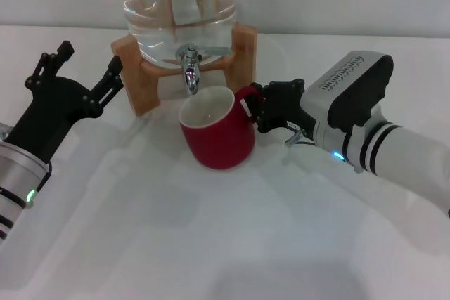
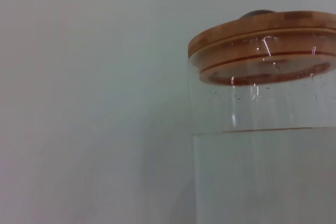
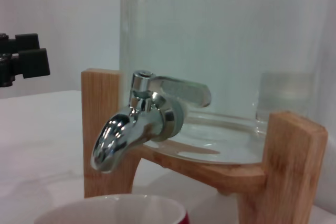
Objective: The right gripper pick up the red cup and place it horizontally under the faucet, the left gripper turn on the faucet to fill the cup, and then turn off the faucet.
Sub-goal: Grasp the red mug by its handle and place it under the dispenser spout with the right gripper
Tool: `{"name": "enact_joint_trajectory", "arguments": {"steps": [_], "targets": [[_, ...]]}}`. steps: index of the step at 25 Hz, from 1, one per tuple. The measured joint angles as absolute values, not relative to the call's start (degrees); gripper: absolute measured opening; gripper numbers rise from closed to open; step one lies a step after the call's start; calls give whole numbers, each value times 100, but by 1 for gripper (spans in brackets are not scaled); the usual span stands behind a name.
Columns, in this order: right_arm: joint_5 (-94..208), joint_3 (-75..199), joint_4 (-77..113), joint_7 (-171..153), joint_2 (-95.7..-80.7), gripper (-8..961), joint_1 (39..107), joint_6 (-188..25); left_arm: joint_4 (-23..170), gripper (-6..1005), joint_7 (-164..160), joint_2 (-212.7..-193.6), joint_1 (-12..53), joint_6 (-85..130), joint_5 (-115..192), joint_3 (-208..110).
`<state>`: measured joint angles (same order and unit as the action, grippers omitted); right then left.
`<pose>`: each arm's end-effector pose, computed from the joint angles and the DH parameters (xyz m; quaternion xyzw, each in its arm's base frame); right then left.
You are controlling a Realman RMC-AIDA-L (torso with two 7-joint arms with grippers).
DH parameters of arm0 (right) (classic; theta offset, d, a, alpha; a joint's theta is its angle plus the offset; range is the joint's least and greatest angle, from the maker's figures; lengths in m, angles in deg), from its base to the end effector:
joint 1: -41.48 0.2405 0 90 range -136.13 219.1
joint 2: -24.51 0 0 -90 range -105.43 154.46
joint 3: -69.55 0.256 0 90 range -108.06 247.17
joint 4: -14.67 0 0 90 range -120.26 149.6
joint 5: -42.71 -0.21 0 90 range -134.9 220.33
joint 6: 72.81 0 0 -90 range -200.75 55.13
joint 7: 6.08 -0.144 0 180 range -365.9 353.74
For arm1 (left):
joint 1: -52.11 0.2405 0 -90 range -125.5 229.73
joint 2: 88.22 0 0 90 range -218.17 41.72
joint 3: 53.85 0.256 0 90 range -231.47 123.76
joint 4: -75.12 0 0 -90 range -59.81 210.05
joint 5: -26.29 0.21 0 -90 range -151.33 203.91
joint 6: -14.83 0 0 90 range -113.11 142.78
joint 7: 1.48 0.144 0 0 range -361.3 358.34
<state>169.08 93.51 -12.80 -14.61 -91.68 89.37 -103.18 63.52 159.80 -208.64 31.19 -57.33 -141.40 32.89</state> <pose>0.1778 0.3931 -0.1311 -0.8995 0.1657 0.1929 0.3554 -0.3105 0.3153 -0.0177 -0.7491 -0.1762 -0.3461 0.5367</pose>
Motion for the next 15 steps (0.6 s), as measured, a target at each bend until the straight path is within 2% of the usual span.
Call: {"name": "enact_joint_trajectory", "arguments": {"steps": [15], "targets": [[16904,9371,-1345,-1459,-9169,187,9017,-10123,6353,874,15980,-20864,3133,-5733,-14140,3332]]}}
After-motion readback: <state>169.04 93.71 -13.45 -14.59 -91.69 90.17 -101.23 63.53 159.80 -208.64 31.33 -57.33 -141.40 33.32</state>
